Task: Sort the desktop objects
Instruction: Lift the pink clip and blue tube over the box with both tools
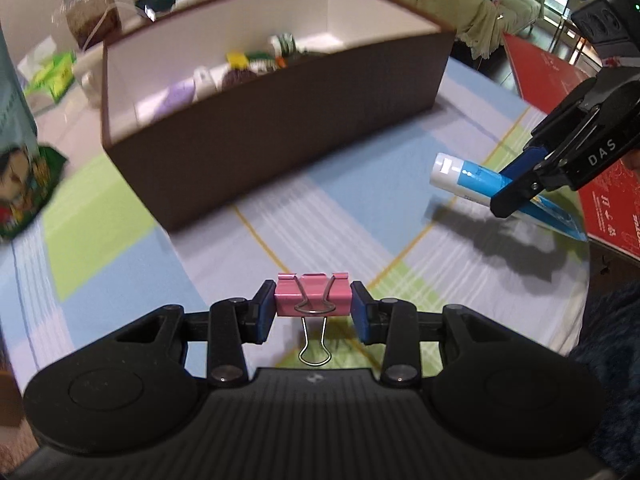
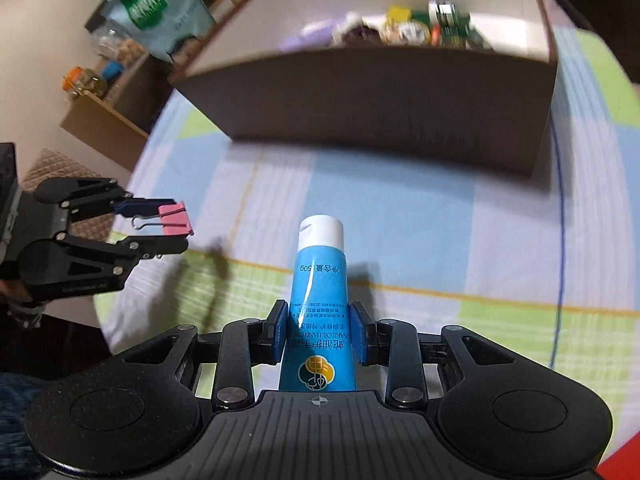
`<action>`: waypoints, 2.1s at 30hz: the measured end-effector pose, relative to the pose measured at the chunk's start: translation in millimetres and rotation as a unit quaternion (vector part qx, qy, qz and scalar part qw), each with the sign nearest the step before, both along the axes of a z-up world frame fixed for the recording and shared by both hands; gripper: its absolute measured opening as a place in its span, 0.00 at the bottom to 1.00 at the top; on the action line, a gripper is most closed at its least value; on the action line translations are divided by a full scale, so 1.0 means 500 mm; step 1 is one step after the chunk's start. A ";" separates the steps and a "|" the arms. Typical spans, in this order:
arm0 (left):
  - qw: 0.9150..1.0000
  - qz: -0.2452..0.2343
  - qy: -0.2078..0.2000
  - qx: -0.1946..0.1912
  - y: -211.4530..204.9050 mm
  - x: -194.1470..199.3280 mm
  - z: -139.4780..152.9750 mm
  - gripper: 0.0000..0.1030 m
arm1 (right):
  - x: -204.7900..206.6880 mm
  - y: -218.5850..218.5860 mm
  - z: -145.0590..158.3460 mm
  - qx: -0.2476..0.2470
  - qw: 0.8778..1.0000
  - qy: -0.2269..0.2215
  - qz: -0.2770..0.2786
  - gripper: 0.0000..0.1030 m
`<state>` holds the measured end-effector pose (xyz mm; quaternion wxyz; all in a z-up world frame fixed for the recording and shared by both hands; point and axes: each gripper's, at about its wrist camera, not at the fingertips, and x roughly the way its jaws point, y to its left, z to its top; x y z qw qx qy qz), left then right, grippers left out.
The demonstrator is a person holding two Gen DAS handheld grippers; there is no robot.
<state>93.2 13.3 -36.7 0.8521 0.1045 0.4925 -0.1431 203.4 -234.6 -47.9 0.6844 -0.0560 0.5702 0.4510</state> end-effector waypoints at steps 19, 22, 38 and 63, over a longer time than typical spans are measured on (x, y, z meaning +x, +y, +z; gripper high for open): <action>0.989 -0.057 -0.086 0.109 -0.002 0.151 0.178 0.33 | 0.097 0.041 0.226 0.012 0.986 -0.157 0.050 0.31; 0.987 -0.059 -0.091 0.120 -0.003 0.170 0.184 0.33 | 0.113 0.050 0.238 0.012 0.985 -0.165 0.052 0.31; 0.986 -0.042 -0.094 0.131 -0.003 0.255 0.187 0.33 | 0.180 0.084 0.249 0.019 0.984 -0.170 0.043 0.31; 0.992 -0.006 -0.081 0.098 0.008 0.371 0.166 0.33 | 0.306 0.153 0.215 0.004 0.982 -0.181 0.044 0.30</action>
